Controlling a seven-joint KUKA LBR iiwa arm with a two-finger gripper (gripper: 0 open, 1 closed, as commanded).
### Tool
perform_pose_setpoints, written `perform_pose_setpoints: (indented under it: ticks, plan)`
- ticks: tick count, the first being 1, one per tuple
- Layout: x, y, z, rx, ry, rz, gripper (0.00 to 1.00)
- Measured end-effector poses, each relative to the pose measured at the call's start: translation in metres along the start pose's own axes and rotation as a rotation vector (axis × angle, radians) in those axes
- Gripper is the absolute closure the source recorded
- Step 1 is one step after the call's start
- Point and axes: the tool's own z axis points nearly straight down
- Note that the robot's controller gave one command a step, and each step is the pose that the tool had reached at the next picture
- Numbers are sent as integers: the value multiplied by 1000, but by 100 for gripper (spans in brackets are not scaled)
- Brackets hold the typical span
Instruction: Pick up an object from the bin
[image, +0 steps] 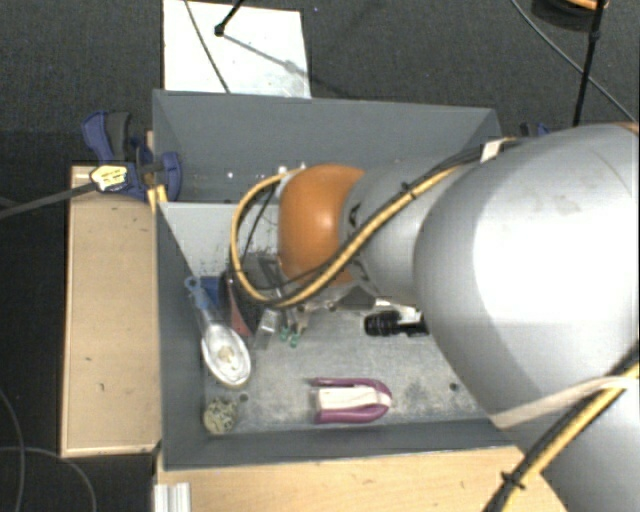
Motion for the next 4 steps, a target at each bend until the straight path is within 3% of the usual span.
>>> perform_pose_setpoints:
  ticks: [1,2,3,4]
  plan:
    - [-54,-94,-80,2,-8,-195,100]
    - [-50,-96,-102,-1,-5,116,100]
    - [-45,-91,-164,-2,-6,136,100]
    - [-60,-122,-130,3,0,-24,100]
